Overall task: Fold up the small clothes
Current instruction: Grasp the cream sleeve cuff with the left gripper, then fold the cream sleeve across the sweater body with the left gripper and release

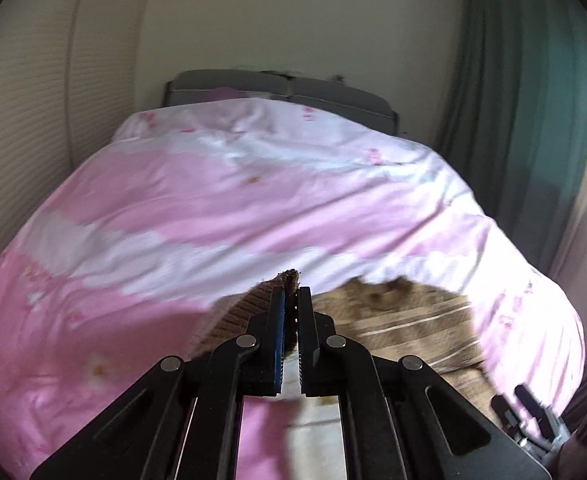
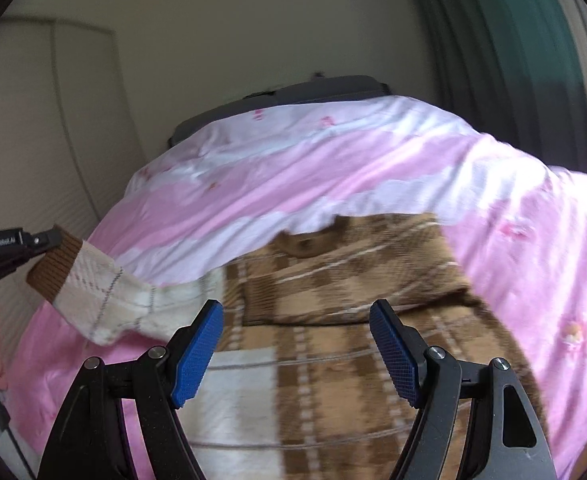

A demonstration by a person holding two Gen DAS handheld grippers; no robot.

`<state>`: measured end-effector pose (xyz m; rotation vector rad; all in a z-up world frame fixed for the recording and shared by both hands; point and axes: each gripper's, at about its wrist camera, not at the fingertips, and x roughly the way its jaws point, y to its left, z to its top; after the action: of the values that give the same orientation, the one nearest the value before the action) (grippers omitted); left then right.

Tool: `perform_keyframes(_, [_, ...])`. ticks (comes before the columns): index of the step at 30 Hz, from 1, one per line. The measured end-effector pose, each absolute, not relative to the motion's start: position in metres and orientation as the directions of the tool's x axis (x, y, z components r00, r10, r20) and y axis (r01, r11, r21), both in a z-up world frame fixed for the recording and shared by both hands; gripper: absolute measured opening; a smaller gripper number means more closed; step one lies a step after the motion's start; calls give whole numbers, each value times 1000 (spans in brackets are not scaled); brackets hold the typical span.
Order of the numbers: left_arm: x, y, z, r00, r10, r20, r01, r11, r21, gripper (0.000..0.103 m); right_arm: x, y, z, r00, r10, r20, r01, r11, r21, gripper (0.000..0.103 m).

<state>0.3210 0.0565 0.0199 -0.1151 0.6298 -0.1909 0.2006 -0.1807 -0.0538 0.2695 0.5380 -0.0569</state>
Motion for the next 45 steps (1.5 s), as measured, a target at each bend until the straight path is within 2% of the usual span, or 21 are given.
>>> perform_keyframes(6, [349,-48,31,764,-295,-574,266,954,-138,7,195,-253,-58,863,-18,-505,184,942,282,75])
perform_keyframes(11, [368,-127,14,716,-361,-597,344,927,-148,7,194,-311,-61,862,-81,-501,255,922,290,75])
perform_keyframes(17, [390,-209,-38,644,-386,-660,410,903,-127,7,189,-370,-70,861,-150,-485,310,912,269,75])
perform_keyframes(24, [409,-247,-104,557,-364,-746,414,901,-131,8,193,-399,-91,832,-166,-530,341,906,252,75])
perform_keyframes(25, [408,-248,-109,556,-355,-751,414,903,-120,11,195,-398,-93,830,-161,-534,337,907,251,75])
perform_keyframes(27, [405,-248,-113,563,-345,-751,415,904,-104,28,201,-396,-100,823,-157,-545,331,914,236,75])
perform_keyframes(28, [401,-246,-113,573,-340,-746,414,905,-95,44,202,-394,-102,821,-155,-550,327,916,231,75])
perform_keyframes(29, [398,-243,-111,583,-342,-737,415,905,-91,51,203,-393,-104,819,-150,-553,322,919,229,75])
perform_keyframes(33, [379,-217,-99,629,-337,-700,424,904,-55,53,205,-387,-107,817,-145,-559,311,926,213,75])
perform_keyframes(35, [371,-192,-97,650,-310,-694,406,913,-28,57,205,-383,-108,816,-144,-560,307,929,208,75])
perform_keyframes(39, [356,-125,-101,689,-220,-691,320,947,17,57,207,-366,-109,818,-127,-562,281,939,196,75])
perform_keyframes(45, [337,-30,-121,673,-122,-730,169,986,-9,57,224,-323,-114,817,-74,-571,198,967,159,75])
